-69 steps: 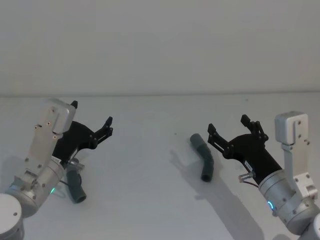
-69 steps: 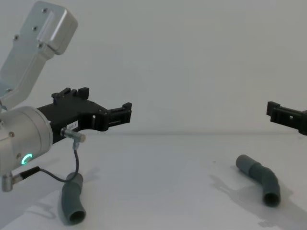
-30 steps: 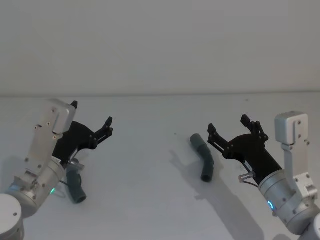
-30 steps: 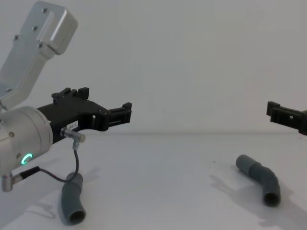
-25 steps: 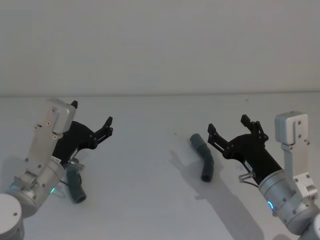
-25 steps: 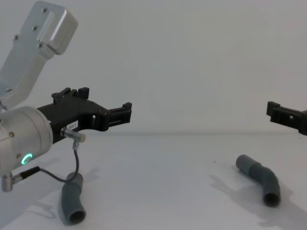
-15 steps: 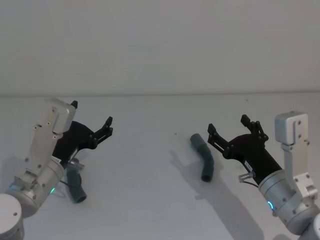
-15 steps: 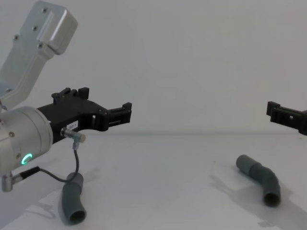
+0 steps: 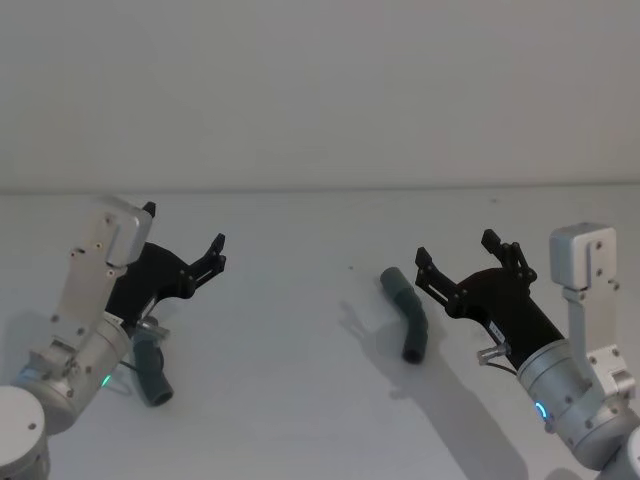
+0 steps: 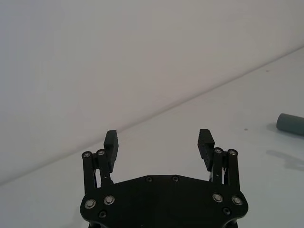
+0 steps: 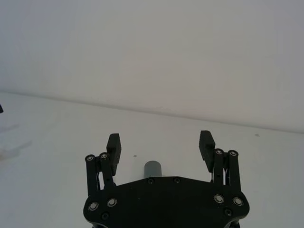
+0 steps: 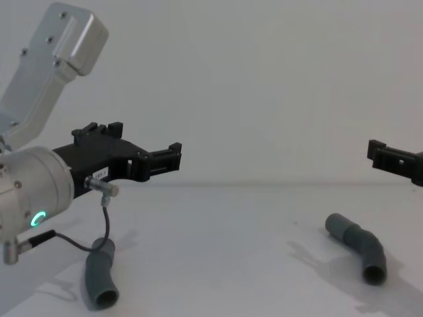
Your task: Use both hands to pick up one end of the pipe from the table, align the ends, and insert them.
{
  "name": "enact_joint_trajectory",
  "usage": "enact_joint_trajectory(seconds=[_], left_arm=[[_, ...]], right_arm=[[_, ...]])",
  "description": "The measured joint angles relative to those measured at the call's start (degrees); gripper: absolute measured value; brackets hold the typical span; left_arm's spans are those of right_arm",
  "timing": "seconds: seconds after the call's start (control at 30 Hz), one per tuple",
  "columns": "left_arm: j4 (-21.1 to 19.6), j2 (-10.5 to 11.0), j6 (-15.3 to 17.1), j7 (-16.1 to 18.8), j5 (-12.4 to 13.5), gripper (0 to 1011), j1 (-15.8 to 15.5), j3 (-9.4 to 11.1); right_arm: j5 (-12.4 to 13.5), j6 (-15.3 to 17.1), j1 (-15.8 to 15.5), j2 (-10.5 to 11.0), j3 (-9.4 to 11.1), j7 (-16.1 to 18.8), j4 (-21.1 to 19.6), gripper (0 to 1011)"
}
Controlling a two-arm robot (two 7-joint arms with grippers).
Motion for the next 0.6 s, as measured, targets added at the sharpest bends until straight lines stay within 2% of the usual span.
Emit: enact_joint_trajectory(seconds=[0.23, 0.43, 0.6], left_arm=[[-0.43, -0.80, 3.31, 0.48, -0.58, 1002, -0.18, -0.43], [-1.46, -1.70, 8.18, 1.29, -1.74, 1001, -0.17, -1.24], [-2.94, -2.36, 13.59, 2.31, -3.05, 1001, 0.29, -2.22]], right_arm=[[0.00, 0.00, 0.00, 0.00, 0.00, 0.00, 0.00, 1002], [0.00, 0.00, 0.00, 0.00, 0.00, 0.00, 0.00, 1002], [0.00, 0.00, 0.00, -0.01, 0.00, 0.00, 0.00, 1002]])
